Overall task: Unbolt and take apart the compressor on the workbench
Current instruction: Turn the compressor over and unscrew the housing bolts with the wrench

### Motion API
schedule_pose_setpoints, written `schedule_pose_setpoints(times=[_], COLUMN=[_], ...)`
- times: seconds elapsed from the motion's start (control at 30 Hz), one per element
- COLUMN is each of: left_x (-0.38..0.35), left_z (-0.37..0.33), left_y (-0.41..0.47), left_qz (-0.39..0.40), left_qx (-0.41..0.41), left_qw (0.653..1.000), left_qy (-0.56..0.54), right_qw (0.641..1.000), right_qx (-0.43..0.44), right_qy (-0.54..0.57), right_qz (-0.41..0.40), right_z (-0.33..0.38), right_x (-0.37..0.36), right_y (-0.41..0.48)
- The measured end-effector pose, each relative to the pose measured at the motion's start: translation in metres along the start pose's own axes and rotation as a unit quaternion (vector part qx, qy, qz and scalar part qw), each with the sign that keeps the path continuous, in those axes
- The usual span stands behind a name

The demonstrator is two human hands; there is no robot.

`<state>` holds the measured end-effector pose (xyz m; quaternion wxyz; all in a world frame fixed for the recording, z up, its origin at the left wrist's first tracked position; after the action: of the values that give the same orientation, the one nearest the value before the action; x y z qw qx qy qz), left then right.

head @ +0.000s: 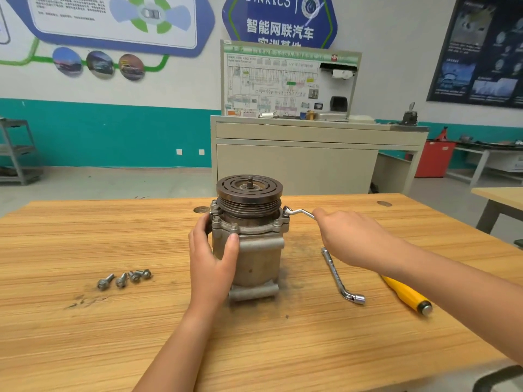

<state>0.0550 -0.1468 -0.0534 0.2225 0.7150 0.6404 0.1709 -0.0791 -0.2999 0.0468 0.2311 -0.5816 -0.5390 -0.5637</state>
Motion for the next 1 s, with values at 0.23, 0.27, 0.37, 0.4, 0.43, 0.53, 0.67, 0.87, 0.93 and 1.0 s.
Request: schedule_pose_setpoints(times=[0.23, 0.27, 0.37, 0.4, 0.43, 0.53, 0.67, 0.87, 0.93, 1.0], left_x=[0.001, 0.000, 0.000, 0.000, 0.000, 0.000, -0.001, -0.001, -0.001, -0.001], left_z=[-0.001, -0.001, -0.001, -0.002, -0.002, -0.001, -0.002, -0.002, -0.001, 0.001], left_y=[0.000, 0.000, 0.000, 0.000, 0.001, 0.001, 0.001, -0.001, 0.000, 0.000], left_qz=[0.003, 0.004, 0.005, 0.003, 0.002, -0.002, -0.004, -0.004, -0.006, -0.006], left_qx=[-0.008, -0.009, -0.013, -0.015, -0.016, -0.019, -0.017, -0.016, -0.017, -0.018], left_qw=[1.000, 1.000, 0.999, 0.999, 0.999, 0.999, 0.999, 1.000, 1.000, 1.000], left_qy=[0.020, 0.023, 0.031, 0.031, 0.031, 0.030, 0.028, 0.022, 0.022, 0.021], right_qw=[0.987, 0.985, 0.976, 0.972, 0.968, 0.960, 0.955, 0.954, 0.964, 0.968], right_qx=[0.022, 0.030, 0.064, 0.076, 0.086, 0.106, 0.119, 0.148, 0.164, 0.179], right_qy=[-0.149, -0.160, -0.197, -0.211, -0.226, -0.249, -0.266, -0.261, -0.198, -0.130], right_qz=[0.053, 0.062, 0.071, 0.072, 0.074, 0.075, 0.050, 0.001, -0.066, -0.122], right_z=[0.029, 0.029, 0.024, 0.024, 0.025, 0.028, 0.013, -0.017, -0.016, -0.014], right_x=[0.027, 0.031, 0.039, 0.040, 0.041, 0.039, 0.032, 0.008, -0.008, -0.023], right_y=[0.000, 0.001, 0.003, 0.003, 0.002, 0.002, 0.012, 0.058, 0.077, 0.092])
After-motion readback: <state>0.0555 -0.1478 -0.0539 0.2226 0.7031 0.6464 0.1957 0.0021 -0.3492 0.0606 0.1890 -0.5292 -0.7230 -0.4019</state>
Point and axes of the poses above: each hand's wrist, its own y-axis towards the middle knuckle, its own x-axis out of the back of the hand, z = x × y, the point moved 1 cm from there along y, towards the middle knuckle, and after that the axes turned 7 degrees about -z, right-handed, at the moved point
